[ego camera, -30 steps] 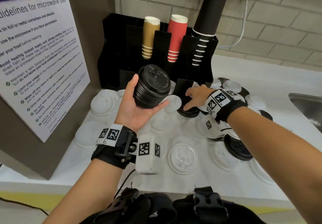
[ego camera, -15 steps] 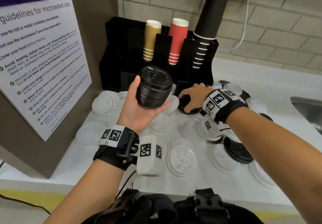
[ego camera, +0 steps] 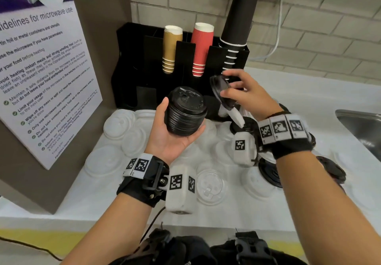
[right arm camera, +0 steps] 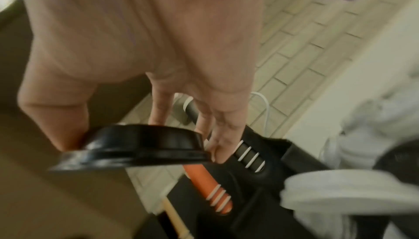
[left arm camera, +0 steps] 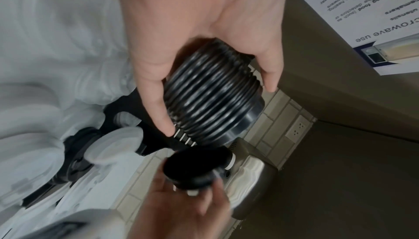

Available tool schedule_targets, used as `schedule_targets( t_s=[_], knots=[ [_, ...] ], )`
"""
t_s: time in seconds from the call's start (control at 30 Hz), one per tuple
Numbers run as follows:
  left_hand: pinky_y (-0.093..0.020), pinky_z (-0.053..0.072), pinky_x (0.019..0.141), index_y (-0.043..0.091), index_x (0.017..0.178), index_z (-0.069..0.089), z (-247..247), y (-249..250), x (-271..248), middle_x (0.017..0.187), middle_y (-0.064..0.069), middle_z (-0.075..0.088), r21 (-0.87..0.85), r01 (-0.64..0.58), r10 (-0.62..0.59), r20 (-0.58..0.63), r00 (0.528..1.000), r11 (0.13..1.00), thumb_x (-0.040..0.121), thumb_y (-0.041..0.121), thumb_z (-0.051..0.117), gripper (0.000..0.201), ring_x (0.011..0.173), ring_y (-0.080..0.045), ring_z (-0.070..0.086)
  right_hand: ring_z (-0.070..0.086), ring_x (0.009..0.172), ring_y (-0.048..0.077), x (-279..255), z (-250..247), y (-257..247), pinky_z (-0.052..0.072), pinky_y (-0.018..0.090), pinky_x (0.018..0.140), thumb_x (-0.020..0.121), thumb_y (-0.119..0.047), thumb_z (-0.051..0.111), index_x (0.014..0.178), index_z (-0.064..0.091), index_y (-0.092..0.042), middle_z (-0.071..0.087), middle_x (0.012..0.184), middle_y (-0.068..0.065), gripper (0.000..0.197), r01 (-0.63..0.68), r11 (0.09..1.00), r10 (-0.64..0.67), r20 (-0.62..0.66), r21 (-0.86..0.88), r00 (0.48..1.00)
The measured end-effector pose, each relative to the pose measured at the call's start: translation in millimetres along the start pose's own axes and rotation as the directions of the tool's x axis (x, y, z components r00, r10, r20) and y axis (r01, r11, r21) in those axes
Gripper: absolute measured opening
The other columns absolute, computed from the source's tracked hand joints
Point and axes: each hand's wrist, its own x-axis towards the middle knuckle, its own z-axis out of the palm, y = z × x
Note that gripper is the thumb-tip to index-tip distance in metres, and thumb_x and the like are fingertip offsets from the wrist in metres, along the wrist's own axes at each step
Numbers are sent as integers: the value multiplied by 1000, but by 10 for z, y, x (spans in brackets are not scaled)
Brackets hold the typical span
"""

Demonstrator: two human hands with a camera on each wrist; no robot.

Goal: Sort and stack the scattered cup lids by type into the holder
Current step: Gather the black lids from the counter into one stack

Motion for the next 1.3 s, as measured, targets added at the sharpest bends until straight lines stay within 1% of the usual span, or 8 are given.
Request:
schedule_targets(
  t_s=[0.17,0.3,0.47,0.53,0.8,1.0,1.17,1.3],
  knots=[
    [-45,54,92,11,117,67,67,-70,24,125,-18,65,30,16,-15,-41,999,999,76,46,64,54,113,-32,64,66,87,17,-409,162,-114,53,29,73,69,-20,67,116,61,-27,66,100,8,48,88,968,-104,56,237,993],
    [-43,56,86,13,108,74,56,-119,34,119,-16,68,104,59,-56,-35,998,993,76,45,65,46,104,-30,68,62,107,27,-498,234,-134,44,50,101,74,-15,64,119,63,-20,67,106,8,45,98,987,-106,55,125,993],
    [-45,56,85,15,129,59,32,-170,36,123,-16,66,188,94,-90,-33,995,978,67,41,76,69,104,-31,68,56,104,-5,-539,246,-113,43,9,87,79,-6,67,114,66,-30,66,110,-11,42,147,989,-147,83,13,986],
    [-45,55,87,16,123,64,35,-178,42,121,-15,67,189,85,-83,-15,996,978,69,42,75,62,107,-31,67,54,100,-13,-546,266,-104,40,1,79,79,-3,68,114,65,-30,64,110,-15,44,173,985,-171,79,-17,982],
    [-44,54,92,18,99,78,41,-224,99,115,-13,70,165,69,-69,-8,998,984,82,49,61,40,108,-29,67,56,107,3,-494,241,-21,46,16,82,77,-12,74,118,62,-30,59,120,-4,47,186,978,-179,80,-90,981],
    [-48,51,96,18,107,76,101,-272,108,124,-15,66,167,71,-78,36,996,983,79,51,63,46,116,-30,63,55,110,6,-476,200,-5,47,16,87,77,-21,77,117,63,-30,58,122,-2,43,169,979,-159,88,-112,983],
    [-57,49,95,15,134,54,107,-276,154,133,-18,60,122,45,-49,32,998,992,81,51,58,64,122,-34,58,59,98,1,-309,-137,90,46,18,84,89,-32,64,110,66,-30,64,106,-10,21,27,998,-17,-186,53,982],
    [-61,34,107,16,122,68,111,-281,198,130,-17,62,83,12,-13,11,1000,996,79,52,56,57,124,-33,57,56,100,15,66,-493,390,38,25,81,88,-31,63,117,62,-18,63,118,2,32,-298,885,244,-187,-358,951]
  ],
)
